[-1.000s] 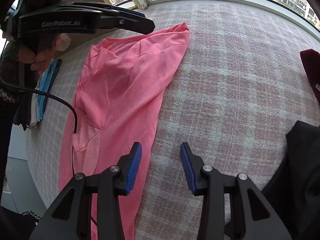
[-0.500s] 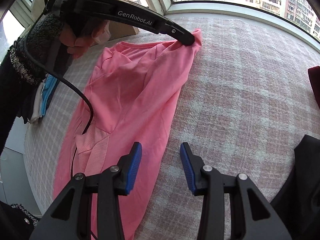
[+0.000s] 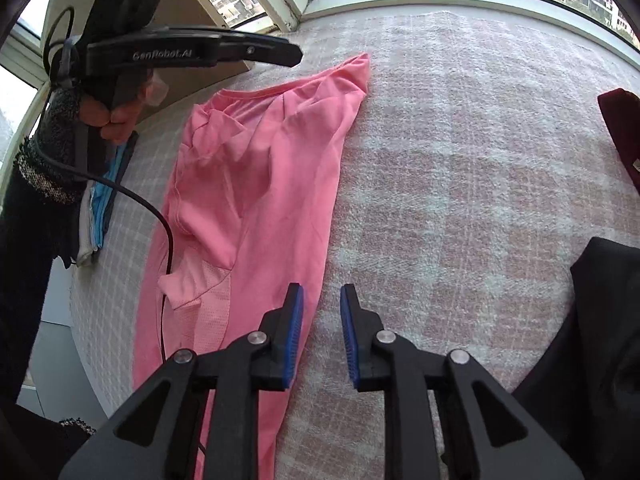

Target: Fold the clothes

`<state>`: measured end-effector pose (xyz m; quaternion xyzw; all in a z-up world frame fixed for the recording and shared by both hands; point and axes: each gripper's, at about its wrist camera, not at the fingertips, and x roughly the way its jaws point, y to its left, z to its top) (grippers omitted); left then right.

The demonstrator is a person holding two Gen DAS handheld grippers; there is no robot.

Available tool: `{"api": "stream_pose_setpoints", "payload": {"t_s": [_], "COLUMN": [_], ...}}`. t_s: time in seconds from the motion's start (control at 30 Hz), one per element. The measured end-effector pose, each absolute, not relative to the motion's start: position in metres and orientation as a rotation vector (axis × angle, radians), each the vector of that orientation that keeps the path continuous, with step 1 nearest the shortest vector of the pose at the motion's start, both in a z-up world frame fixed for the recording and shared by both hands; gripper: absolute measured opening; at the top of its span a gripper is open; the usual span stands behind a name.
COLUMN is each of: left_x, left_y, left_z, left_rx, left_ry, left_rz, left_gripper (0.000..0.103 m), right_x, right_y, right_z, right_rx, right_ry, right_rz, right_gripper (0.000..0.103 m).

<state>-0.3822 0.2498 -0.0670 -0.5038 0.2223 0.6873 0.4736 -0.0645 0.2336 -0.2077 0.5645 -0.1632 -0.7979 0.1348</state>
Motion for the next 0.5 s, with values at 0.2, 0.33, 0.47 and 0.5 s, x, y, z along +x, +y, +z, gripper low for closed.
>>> {"api": "stream_pose_setpoints", "payload": {"t_s": [0.2,0.33,0.47,0.5], "left_x": [-0.348,-0.334,-0.341,-0.346], "left_y": [0.189,0.183,0.181,0.179], "left_z": [-0.072,-0.098,-0.089,-0.084], "left_rx": [-1.301,-1.355,-1.313,-1.308], "left_ry": [0.599,0.698,0.667,0.643], "left_rz": [1.656,1.636,1.683,1.692], "left_gripper": [0.031,0.022,0.001,0.001], "right_x": [-0.111,-0.164,-0.205,-0.213], "right_y": [0.250,0.234,0.219,0.215], "right_z": [-0.195,-0.207,-0.227,-0.234], "right_rx": [1.548,1.546,1.573,1.593], "right_ry": [-0.460,-0.377,-0.326,-0.297], "right_rz": [-2.374,-2.365,-2.330,-2.337], "right_gripper": [0.023,0.023,0.023,0.023]}}
